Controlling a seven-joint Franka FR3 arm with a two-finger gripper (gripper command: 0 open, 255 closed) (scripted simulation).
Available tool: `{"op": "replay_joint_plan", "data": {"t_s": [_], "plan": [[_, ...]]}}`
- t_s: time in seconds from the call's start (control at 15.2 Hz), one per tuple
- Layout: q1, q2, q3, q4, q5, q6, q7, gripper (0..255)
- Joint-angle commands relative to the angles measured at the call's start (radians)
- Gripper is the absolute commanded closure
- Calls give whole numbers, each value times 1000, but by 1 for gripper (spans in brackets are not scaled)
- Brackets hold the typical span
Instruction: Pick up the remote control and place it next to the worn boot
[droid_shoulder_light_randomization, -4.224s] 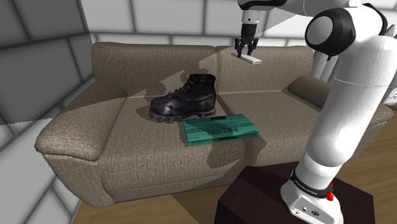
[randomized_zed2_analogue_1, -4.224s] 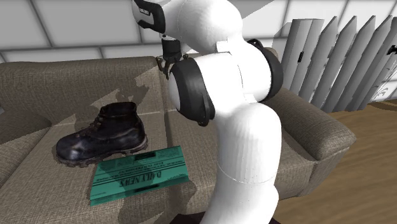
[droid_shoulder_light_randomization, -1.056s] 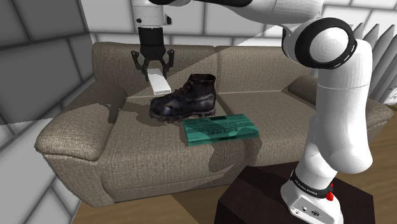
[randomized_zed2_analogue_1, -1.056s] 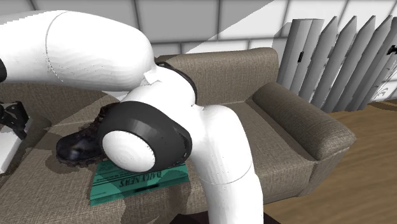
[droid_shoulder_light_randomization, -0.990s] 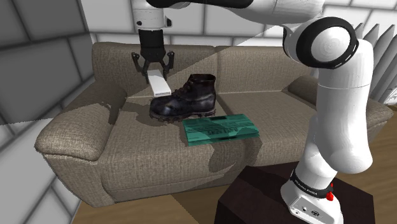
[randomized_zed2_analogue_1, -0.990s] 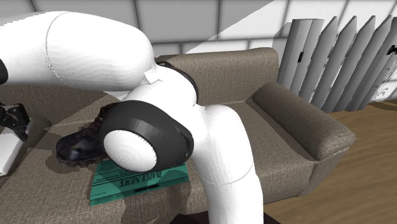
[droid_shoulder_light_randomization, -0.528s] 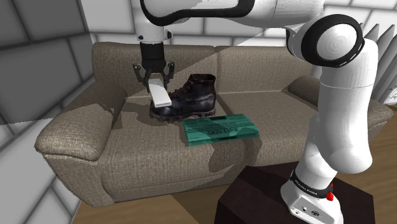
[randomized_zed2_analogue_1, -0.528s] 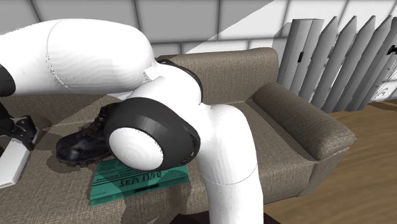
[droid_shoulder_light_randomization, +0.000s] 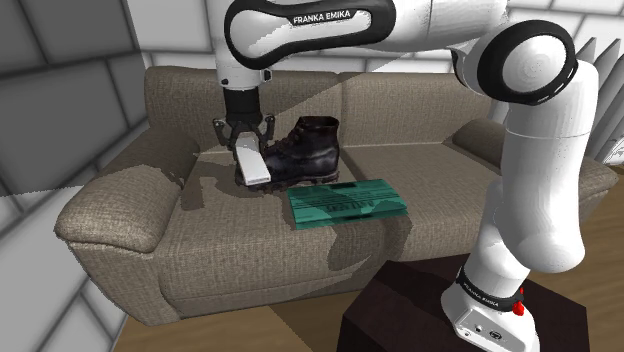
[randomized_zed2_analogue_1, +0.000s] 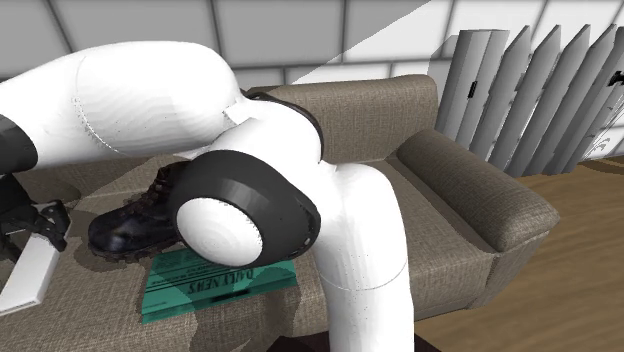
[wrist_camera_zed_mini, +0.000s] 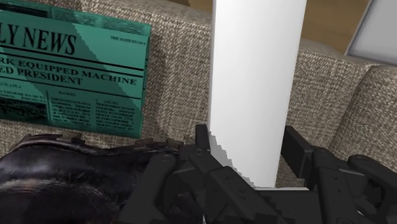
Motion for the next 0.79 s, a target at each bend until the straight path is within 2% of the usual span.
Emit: {"op": "replay_joint_plan", "data": {"t_s": [0.0, 0.73], "plan": [[0, -4, 0, -33, 0, 30, 2, 255], [-2, 3, -1, -171, -2, 175, 7, 255]]}}
